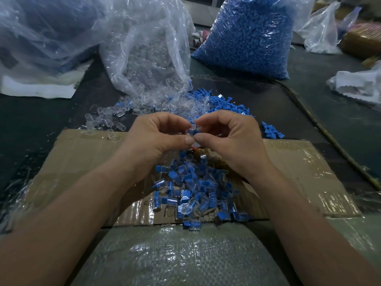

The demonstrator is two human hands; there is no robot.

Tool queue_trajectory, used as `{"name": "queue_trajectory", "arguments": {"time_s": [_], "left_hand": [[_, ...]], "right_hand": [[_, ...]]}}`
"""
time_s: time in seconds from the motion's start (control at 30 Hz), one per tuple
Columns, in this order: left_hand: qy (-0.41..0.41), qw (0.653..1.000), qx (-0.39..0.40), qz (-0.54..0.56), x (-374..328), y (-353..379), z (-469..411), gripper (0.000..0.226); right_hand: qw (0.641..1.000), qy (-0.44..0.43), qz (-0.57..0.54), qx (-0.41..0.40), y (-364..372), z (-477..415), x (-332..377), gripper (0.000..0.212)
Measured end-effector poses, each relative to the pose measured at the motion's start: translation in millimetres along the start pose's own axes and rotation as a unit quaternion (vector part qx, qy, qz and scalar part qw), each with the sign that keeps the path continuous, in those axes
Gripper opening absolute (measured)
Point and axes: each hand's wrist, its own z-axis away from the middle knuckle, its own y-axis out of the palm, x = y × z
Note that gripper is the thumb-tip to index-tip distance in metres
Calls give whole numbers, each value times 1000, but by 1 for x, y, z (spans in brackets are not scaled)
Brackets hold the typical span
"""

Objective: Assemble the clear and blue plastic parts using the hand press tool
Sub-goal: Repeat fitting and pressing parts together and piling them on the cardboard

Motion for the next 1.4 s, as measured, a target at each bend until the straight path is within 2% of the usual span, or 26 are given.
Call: {"name": "queue_trajectory", "arguments": {"time_s": [0.23, 0.37, 0.5, 0.87, 1.03, 1.4], "left_hand": [[-30, 997, 11, 73, -4, -1, 0, 14], [-43, 995, 3, 92, -5, 1, 1, 12], [-58, 994, 8, 96, -7, 2, 1, 12], [-58, 998, 2, 26, -9, 3, 4, 10], [-63, 998, 0, 31, -8, 3, 3, 15], [-61, 998, 1, 13, -5, 3, 2, 17]], "right_hand": [[999, -32, -38, 11, 1, 2, -2, 18], [998, -64, -18, 14, 1, 1, -7, 32], [995, -99, 12, 8, 0, -1, -11, 35], [980, -171, 100, 20, -3, -2, -17, 28], [978, -183, 96, 30, -3, -2, -17, 30], [973, -200, 115, 30, -3, -3, -18, 20]]}}
